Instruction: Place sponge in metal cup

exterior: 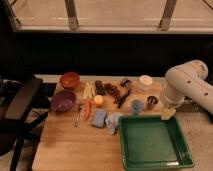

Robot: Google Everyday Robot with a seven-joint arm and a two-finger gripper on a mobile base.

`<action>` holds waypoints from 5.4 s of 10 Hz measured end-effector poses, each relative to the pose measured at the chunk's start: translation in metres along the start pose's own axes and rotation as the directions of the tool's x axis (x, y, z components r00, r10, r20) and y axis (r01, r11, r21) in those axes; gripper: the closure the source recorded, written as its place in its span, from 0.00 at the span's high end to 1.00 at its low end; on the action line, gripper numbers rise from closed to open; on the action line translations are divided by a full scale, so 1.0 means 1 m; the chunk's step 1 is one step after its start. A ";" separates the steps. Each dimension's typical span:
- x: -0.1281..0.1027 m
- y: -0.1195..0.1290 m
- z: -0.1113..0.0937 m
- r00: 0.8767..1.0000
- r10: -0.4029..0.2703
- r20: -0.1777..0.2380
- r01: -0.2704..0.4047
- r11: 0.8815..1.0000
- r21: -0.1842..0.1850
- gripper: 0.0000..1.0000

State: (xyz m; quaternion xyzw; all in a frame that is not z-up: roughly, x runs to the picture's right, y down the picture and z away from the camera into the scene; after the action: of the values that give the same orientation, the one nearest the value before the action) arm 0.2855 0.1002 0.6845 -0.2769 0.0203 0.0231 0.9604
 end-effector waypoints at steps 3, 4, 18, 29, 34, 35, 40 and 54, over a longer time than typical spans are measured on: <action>0.000 0.000 0.000 1.000 0.000 0.000 0.000 1.000 0.000 0.65; 0.000 0.000 0.000 1.000 0.000 0.000 0.000 1.000 0.000 0.65; 0.000 0.000 0.000 1.000 0.000 0.000 0.000 1.000 0.000 0.65; -0.048 -0.011 0.001 0.933 -0.356 0.050 0.356 0.934 0.013 0.65; -0.173 -0.034 0.002 0.692 -0.697 0.190 0.687 0.716 0.122 0.65; -0.186 -0.036 0.001 0.670 -0.711 0.212 0.699 0.701 0.140 0.65; -0.188 -0.036 0.000 0.635 -0.743 0.210 0.736 0.665 0.128 0.65; -0.314 -0.036 0.139 0.324 -0.906 0.271 0.916 0.373 0.151 0.65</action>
State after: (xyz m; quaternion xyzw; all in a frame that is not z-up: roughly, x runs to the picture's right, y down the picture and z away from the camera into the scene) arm -0.0218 0.1332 0.8379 -0.2473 -0.2888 -0.4753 0.7934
